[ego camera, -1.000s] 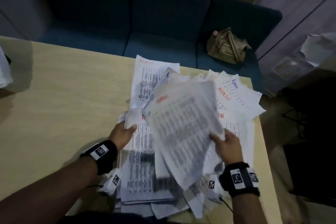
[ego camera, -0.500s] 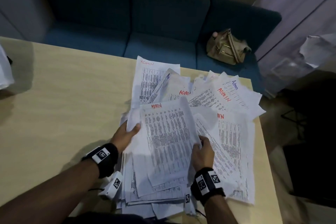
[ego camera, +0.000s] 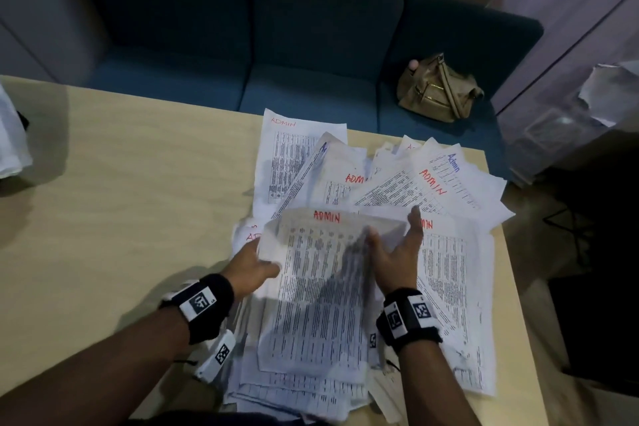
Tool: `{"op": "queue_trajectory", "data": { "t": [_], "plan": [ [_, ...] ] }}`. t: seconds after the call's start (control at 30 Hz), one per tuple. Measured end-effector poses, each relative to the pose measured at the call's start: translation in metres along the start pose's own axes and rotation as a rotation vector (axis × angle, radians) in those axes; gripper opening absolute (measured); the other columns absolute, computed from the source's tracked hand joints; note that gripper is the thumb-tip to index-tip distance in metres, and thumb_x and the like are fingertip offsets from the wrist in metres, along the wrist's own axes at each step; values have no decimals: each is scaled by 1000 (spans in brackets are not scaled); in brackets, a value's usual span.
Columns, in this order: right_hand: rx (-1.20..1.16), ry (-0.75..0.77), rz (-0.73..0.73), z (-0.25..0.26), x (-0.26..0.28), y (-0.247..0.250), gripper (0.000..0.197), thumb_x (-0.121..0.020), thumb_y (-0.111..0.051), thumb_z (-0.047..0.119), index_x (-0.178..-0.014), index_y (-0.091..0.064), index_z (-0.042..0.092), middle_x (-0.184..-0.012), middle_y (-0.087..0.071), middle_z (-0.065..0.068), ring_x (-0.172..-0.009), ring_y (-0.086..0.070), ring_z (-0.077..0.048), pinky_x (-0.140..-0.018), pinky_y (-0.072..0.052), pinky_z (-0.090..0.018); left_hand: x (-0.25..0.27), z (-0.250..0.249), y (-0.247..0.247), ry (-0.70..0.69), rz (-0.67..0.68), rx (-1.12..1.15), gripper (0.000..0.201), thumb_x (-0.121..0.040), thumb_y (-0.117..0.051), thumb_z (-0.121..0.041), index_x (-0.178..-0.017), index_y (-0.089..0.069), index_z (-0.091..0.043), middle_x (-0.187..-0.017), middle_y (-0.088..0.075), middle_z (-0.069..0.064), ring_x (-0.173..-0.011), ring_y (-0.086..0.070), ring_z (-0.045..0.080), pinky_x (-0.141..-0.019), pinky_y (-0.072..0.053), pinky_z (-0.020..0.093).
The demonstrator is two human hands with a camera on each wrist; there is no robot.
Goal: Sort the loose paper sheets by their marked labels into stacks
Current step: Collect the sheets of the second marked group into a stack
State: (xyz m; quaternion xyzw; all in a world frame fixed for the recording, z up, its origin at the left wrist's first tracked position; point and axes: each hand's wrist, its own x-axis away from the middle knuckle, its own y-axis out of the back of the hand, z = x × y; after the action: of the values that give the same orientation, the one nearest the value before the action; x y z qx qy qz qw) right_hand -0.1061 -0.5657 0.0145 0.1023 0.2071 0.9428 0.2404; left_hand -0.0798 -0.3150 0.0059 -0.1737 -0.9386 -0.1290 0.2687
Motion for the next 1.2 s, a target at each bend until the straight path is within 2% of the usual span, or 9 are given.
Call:
{"op": "queue_trajectory", "data": {
  "t": [0.17, 0.3, 0.47, 0.57, 0.67, 0.83, 0.93, 1.03, 1.2],
  "plan": [
    [337, 76, 255, 9, -8, -13, 46, -94, -55, 30, -136, -47, 14, -146, -27, -7, -126, -42, -20, -105, -34, -24, -2, 9, 2, -58, 103, 48, 66, -85, -69, -15, -142, -39, -29, -135, -55, -10, -115, -56, -2, -100, -43, 25],
    [377, -11, 359, 4, 8, -25, 38, -98, -48, 26, -128, -53, 3, -142, -30, -8, -110, -39, -8, -82, -30, 5, -5, 0, -1, -202, 145, -35, 71, -90, -63, -9, -138, -35, -53, -145, -32, -25, -128, -31, -16, -106, -28, 18],
    [369, -14, 275, -11, 13, -16, 33, -99, -45, 28, -124, -58, 12, -133, -47, -8, -123, -44, -18, -106, -33, -29, -11, -1, -5, -223, 102, -167, 53, -89, -49, 7, -104, -56, -43, -129, -53, -16, -74, -57, -1, -78, -46, 21],
    [535, -179, -24, -30, 8, 16, 39, -93, -55, 31, -128, -51, 15, -132, -49, -9, -121, -47, -24, -103, -39, -41, -7, 7, -3, -131, 62, -193, 51, -92, -59, -14, -133, -38, -37, -132, -43, -21, -104, -54, 0, -96, -40, 23],
    [767, -366, 73, -49, 11, 42, 69, -83, -66, 43, -140, -37, 16, -140, -42, -11, -128, -41, -30, -103, -37, -47, -5, 28, -1, -36, 127, -215, 43, -87, -68, -28, -128, -54, -30, -125, -62, -12, -115, -58, 9, -106, -42, 40],
    [566, -438, 61, -58, 7, 62, 57, -84, -70, 23, -135, -45, 12, -132, -55, -13, -109, -57, -28, -94, -47, -38, -2, 40, 1, -88, 173, -203, 10, -83, -71, -20, -89, -73, -27, -93, -74, -14, -94, -66, 8, -96, -49, 41],
    [496, -362, -69, -49, 7, 73, 37, -87, -65, 7, -122, -57, 4, -119, -61, -18, -89, -59, -26, -78, -42, -25, 0, 44, 4, -66, 126, -167, 9, -83, -71, -14, -91, -70, -17, -89, -74, -10, -91, -67, 11, -96, -50, 45],
    [552, -327, -168, -40, 6, 82, 26, -87, -65, 10, -112, -64, 4, -104, -66, -19, -89, -62, -32, -76, -46, -31, 5, 40, 7, -111, 141, -136, 15, -88, -65, -6, -88, -75, -16, -94, -75, -7, -95, -67, 10, -94, -49, 37],
    [376, -358, 14, -32, -1, 74, 11, -91, -60, 20, -93, -67, 11, -79, -61, -6, -78, -55, -23, -59, -37, -22, 5, 38, 10, -134, 140, -118, 10, -88, -66, -12, -89, -75, -18, -95, -75, -7, -97, -67, 14, -96, -49, 40]
  ]
}}
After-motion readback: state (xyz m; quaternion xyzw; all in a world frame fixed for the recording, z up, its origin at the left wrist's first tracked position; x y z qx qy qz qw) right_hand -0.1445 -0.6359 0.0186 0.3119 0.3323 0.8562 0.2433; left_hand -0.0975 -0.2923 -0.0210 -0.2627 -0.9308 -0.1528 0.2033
